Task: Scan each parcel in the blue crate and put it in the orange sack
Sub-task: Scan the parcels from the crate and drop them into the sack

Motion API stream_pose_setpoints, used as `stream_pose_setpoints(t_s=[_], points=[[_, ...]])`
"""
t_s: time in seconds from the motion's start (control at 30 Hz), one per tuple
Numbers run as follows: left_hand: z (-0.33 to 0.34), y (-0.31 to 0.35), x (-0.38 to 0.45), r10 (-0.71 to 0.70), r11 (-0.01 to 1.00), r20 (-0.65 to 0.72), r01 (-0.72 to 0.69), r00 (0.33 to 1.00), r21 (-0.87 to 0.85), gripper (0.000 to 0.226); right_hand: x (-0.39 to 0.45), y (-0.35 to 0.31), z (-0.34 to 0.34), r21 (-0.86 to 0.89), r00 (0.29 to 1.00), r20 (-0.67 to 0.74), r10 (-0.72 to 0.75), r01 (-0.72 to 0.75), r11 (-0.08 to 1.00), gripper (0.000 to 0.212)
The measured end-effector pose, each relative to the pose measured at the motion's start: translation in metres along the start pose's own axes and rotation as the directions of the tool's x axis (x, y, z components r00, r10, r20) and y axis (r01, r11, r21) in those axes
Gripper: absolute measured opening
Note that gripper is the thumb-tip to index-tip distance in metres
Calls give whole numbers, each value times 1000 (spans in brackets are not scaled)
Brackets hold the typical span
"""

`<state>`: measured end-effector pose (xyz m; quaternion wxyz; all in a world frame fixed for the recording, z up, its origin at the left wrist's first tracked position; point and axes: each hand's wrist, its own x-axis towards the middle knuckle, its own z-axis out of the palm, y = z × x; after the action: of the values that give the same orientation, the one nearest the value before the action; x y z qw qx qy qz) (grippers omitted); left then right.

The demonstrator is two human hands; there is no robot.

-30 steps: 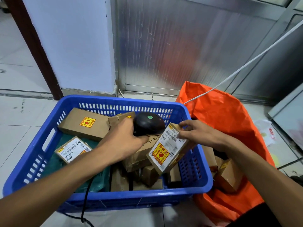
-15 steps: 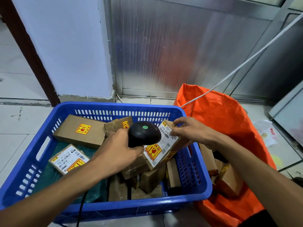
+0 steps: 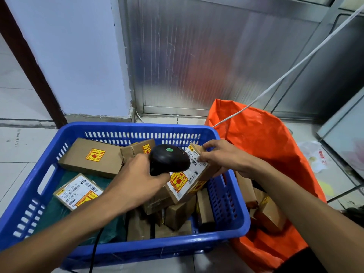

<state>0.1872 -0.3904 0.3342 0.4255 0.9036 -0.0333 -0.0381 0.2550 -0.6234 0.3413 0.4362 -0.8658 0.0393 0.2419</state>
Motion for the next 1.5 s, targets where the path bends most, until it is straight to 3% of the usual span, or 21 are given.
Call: stream_pose_setpoints(t_s=[1.5], points=[[-2,5,-3,-39,999,57,39,998,-2,6,6,5,0,-48,1000,20,8,-7,999,36]])
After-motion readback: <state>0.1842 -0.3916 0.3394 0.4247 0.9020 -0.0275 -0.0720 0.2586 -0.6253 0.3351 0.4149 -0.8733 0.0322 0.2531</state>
